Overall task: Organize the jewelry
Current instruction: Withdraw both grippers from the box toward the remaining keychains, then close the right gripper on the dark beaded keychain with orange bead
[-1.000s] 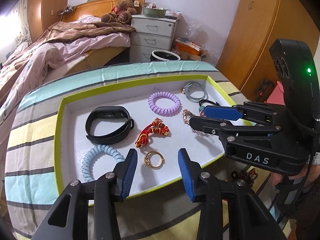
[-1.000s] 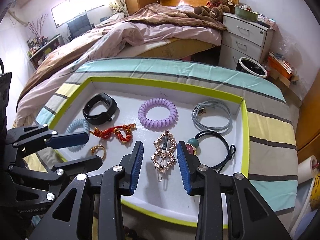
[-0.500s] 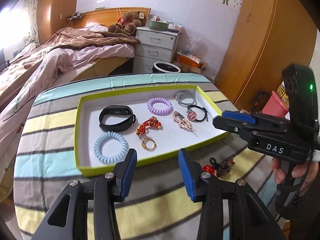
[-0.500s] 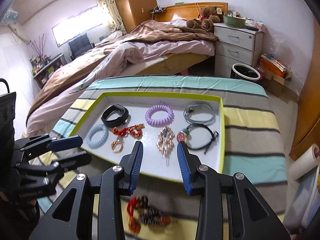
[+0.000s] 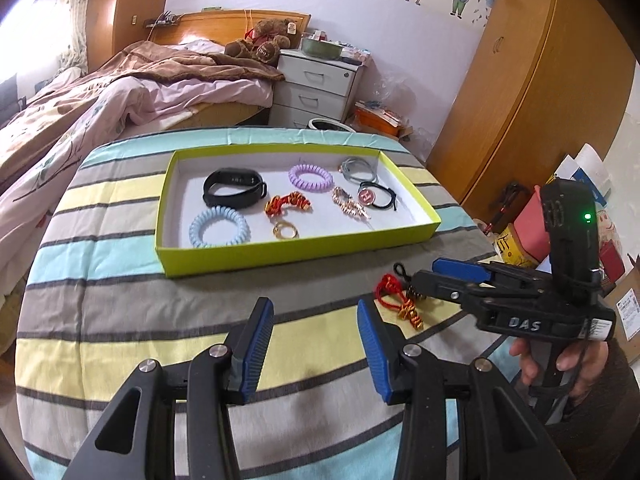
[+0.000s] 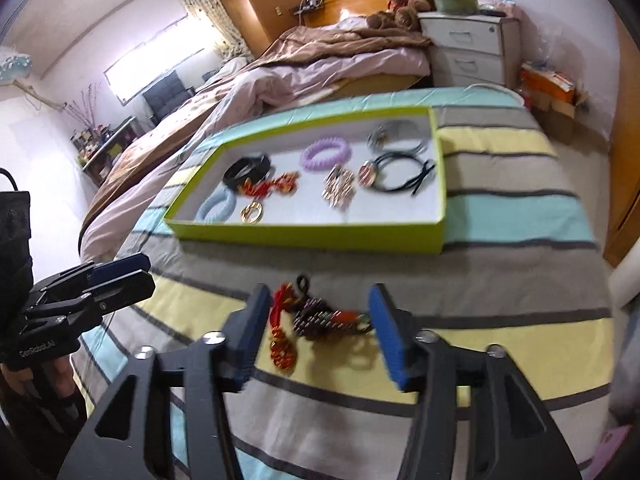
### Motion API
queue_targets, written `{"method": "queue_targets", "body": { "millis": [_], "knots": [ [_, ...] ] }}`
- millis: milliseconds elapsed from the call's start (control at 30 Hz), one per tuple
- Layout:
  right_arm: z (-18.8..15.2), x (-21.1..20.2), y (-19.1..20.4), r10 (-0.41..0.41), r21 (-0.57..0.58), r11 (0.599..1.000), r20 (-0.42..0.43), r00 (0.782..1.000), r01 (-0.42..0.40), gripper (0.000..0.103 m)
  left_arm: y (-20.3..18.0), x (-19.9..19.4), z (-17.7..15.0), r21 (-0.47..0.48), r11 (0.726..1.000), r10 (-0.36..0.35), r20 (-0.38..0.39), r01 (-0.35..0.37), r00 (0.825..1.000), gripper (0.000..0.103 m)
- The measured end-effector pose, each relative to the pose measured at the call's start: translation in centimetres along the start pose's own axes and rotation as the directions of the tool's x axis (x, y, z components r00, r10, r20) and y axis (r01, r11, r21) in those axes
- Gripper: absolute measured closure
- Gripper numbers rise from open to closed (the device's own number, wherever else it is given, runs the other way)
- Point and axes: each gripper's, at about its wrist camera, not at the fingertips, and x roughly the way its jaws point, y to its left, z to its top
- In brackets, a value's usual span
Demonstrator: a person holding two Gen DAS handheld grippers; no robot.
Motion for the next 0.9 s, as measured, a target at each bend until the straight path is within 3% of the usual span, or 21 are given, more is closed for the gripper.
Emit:
{"method": "queue_targets", "body": {
  "millis": [367, 633, 900],
  "knots": [
    [-0.8, 1.0, -0.1, -0.04, -0.023, 0.999, -0.025, 0.999, 0.039, 0.048, 0.2, 0.0, -0.5, -0.008, 1.0, 0.006, -0.011, -0.007, 1.0, 0.06],
    [-1.3, 0.6, -0.1, -0.11, -0.078, 0.991, -0.015, 0.994, 0.109, 0.072, -0.4, 0.6, -0.6, -0.003, 1.0, 0.005, -0.027, -0.005, 1.0, 0.06],
    [-1.4, -0.1, -0.7, -0.112, -0.054, 0.992, 0.01, 0.994, 0.112, 0.081, -1.7, 1.8, -0.6, 0.008, 1.0, -0.008, -0.054, 0.009, 0.998, 0.06]
  ]
}}
